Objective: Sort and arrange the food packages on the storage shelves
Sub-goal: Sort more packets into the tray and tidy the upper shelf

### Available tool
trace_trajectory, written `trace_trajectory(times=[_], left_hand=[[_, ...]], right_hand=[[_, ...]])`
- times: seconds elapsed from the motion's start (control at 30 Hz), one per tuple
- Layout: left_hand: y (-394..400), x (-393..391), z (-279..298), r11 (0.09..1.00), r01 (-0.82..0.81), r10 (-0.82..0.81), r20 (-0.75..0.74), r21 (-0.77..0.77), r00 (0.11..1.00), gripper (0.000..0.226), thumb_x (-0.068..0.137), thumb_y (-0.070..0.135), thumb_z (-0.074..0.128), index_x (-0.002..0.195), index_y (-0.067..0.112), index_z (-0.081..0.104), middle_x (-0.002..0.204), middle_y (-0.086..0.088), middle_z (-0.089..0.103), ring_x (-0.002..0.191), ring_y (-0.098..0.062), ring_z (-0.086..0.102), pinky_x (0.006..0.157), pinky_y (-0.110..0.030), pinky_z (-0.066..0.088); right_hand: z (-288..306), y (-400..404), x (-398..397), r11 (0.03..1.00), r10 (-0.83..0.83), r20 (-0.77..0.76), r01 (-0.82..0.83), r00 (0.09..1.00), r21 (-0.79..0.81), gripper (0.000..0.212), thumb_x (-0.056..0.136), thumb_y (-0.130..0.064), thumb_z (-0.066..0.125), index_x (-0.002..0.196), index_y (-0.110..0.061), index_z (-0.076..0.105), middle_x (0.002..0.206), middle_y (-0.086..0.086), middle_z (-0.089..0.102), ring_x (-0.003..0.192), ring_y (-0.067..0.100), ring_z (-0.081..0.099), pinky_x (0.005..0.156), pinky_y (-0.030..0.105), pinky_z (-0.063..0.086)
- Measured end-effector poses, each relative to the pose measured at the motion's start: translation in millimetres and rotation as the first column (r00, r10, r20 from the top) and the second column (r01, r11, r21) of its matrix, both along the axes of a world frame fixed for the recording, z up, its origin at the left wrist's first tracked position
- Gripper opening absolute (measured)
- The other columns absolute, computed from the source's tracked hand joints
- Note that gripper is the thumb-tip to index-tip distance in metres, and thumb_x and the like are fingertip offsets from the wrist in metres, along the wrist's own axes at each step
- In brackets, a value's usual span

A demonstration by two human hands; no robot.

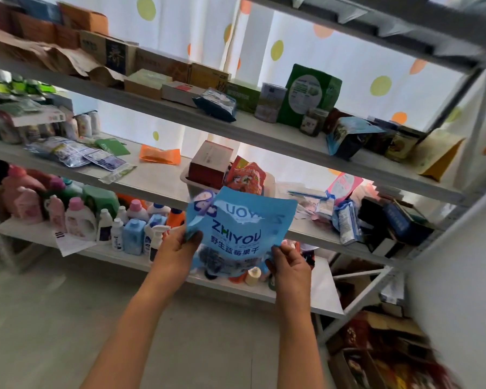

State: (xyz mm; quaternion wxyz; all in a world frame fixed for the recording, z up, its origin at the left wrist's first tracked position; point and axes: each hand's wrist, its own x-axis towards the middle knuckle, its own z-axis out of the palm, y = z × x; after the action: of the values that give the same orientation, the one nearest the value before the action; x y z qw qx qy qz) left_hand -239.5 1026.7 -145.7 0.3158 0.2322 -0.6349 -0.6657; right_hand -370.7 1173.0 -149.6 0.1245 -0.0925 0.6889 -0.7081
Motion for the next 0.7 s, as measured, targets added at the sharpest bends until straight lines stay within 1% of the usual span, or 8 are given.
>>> trace_trajectory(times=[0.07,0.13,0.2,0.27,0.47,0.5,0.6,0.7], left_hand=[[0.2,-0.4,-1.4,1.000,-0.013,0.014,0.038,-0.025,0.999,0.022,0.102,0.021,0.050,0.093,0.040,0.058,0.090,0.020,0.067,0.092,0.003,0.058,0.065,-0.013,0.043],[0.7,-0.1,-5.8,1.000,0.019,-0.020,0.044,0.013,0.999,0.024,0.100,0.014,0.053,0.091,0.034,0.062,0.078,0.021,0.072,0.092,0.001,0.062,0.062,-0.010,0.048],[2.0,1.0,-9.5,0.994,0.078,-0.082,0.047,0.079,0.995,0.022,0.099,0.011,0.055,0.092,0.030,0.063,0.079,0.018,0.073,0.098,-0.007,0.064,0.064,-0.014,0.050],[4.7,4.4,-10.9,0.988,0.116,-0.123,0.072,0.101,0.990,0.021,0.099,0.012,0.055,0.090,0.030,0.061,0.084,0.015,0.069,0.098,-0.013,0.064,0.066,-0.016,0.045],[4.1,5.0,-15.6,0.982,0.168,-0.175,0.093,0.084,0.980,0.020,0.099,0.014,0.055,0.094,0.031,0.064,0.092,0.013,0.068,0.094,-0.006,0.063,0.061,-0.007,0.045],[4.7,4.8,-15.3,0.981,0.168,-0.177,0.088,0.094,0.980,0.018,0.099,0.016,0.055,0.094,0.031,0.063,0.094,0.012,0.067,0.094,-0.006,0.062,0.063,-0.008,0.045],[4.4,1.4,-19.6,0.975,0.172,-0.185,0.087,0.141,0.979,0.013,0.099,0.026,0.053,0.102,0.032,0.064,0.101,0.010,0.070,0.101,-0.010,0.063,0.080,-0.024,0.049],[0.3,-4.9,-27.1,0.962,0.180,-0.199,0.073,0.207,0.977,0.022,0.100,0.030,0.049,0.113,0.028,0.067,0.108,0.006,0.074,0.105,-0.016,0.067,0.077,-0.028,0.053]], right_hand=[[-4.6,5.0,-1.8,1.000,-0.023,0.011,0.023,1.000,-0.010,0.012,0.099,-0.011,0.060,0.097,-0.017,0.071,0.103,0.004,0.075,0.102,0.018,0.071,0.074,0.022,0.057],[-7.7,8.4,-1.3,0.999,-0.036,0.030,0.037,0.999,-0.031,0.013,0.100,-0.011,0.059,0.100,-0.016,0.071,0.104,0.003,0.075,0.103,0.017,0.071,0.073,0.020,0.057],[-9.4,10.3,-0.2,0.998,-0.043,0.038,0.045,0.998,-0.048,0.013,0.100,-0.011,0.058,0.101,-0.015,0.071,0.104,0.003,0.075,0.102,0.016,0.071,0.070,0.018,0.056],[-10.0,11.4,1.8,0.998,-0.047,0.035,0.048,0.998,-0.040,0.012,0.101,-0.013,0.058,0.106,-0.014,0.069,0.101,0.000,0.075,0.098,0.012,0.070,0.065,0.016,0.055],[-15.0,14.8,5.8,0.999,-0.021,0.041,0.022,0.999,-0.034,0.012,0.101,-0.017,0.058,0.108,-0.017,0.067,0.097,-0.006,0.074,0.097,0.007,0.069,0.070,0.019,0.053],[-15.5,15.4,5.5,1.000,-0.015,0.041,0.016,0.999,-0.023,0.011,0.101,-0.017,0.057,0.107,-0.017,0.067,0.097,-0.005,0.074,0.096,0.007,0.069,0.068,0.017,0.053],[-21.0,16.1,2.5,0.999,-0.017,-0.009,0.017,1.000,0.035,0.010,0.100,-0.013,0.058,0.097,-0.016,0.067,0.089,-0.007,0.072,0.082,0.001,0.069,0.057,0.012,0.051],[-27.9,16.2,-1.4,0.993,-0.039,-0.060,0.045,0.997,0.109,0.012,0.100,-0.013,0.060,0.092,-0.017,0.068,0.086,-0.008,0.071,0.075,0.000,0.066,0.057,0.011,0.049]])
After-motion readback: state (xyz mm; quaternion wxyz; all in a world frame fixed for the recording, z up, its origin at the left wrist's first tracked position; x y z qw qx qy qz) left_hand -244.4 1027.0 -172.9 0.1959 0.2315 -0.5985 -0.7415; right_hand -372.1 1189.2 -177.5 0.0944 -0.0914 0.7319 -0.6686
